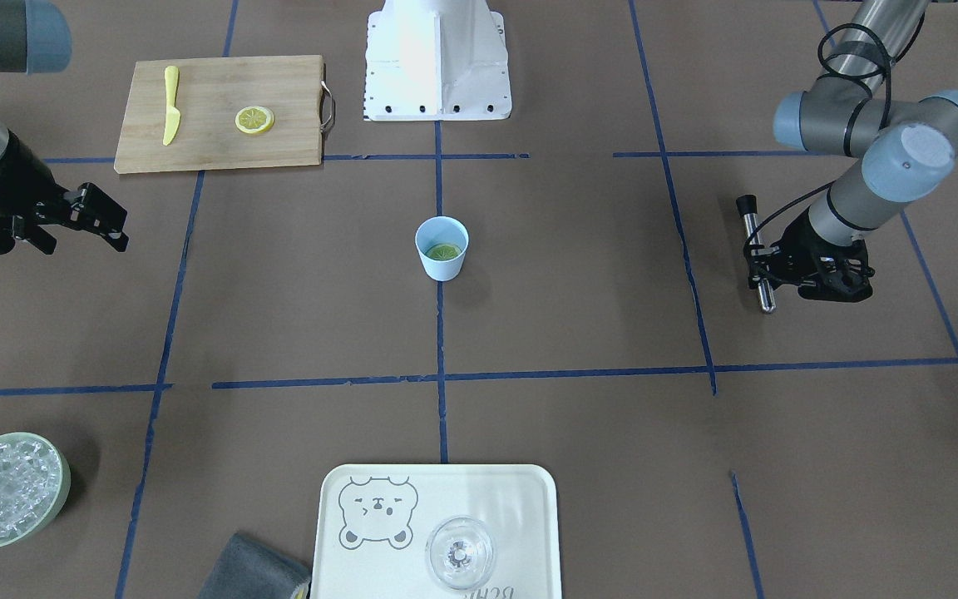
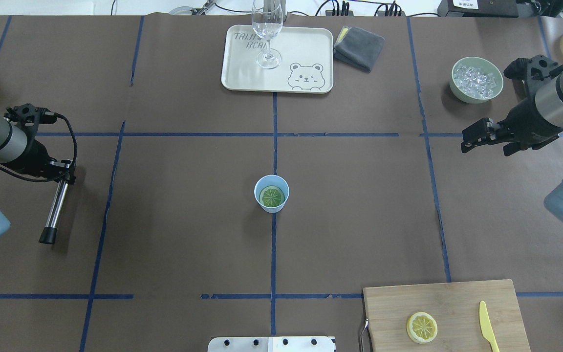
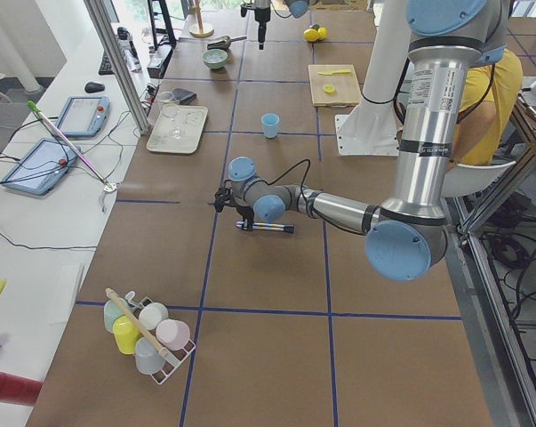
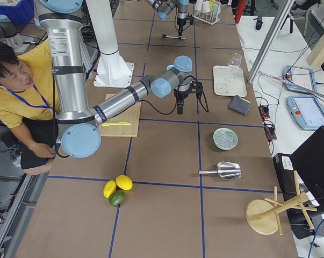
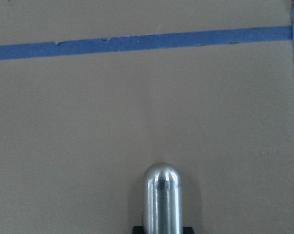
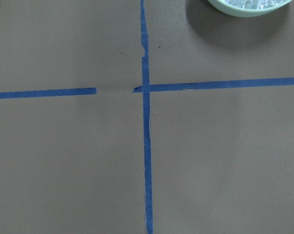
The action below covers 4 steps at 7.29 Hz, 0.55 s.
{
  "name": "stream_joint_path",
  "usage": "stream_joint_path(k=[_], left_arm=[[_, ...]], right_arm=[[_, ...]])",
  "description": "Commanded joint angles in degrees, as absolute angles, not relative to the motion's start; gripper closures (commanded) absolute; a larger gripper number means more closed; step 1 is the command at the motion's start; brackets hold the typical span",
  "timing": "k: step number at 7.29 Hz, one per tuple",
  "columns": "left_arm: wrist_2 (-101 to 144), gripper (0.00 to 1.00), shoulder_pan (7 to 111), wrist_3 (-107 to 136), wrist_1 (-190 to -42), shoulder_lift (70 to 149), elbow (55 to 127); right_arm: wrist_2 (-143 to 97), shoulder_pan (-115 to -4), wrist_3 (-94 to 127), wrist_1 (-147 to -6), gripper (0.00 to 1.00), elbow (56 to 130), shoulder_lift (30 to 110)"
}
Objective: Squeeze lemon into cup
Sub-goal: 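Lift the steel muddler with the left gripper and carry it toward the cup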
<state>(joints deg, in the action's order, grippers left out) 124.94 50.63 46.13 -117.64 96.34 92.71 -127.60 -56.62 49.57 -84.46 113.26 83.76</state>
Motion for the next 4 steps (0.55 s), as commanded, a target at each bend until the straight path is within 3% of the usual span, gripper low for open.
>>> stream_joint_path(k=[1,4], left_arm=[[123.41,1.0,50.54,45.53,-116.12,96.15,100.33],[117.38,1.0,49.14,45.44,-108.03,106.4,109.39]], right_arm=[[-129.63,-58.17,49.4,-84.46,0.0,113.29,83.76],[-129.73,-59.59,49.22,-84.46,0.0,113.12,84.28]])
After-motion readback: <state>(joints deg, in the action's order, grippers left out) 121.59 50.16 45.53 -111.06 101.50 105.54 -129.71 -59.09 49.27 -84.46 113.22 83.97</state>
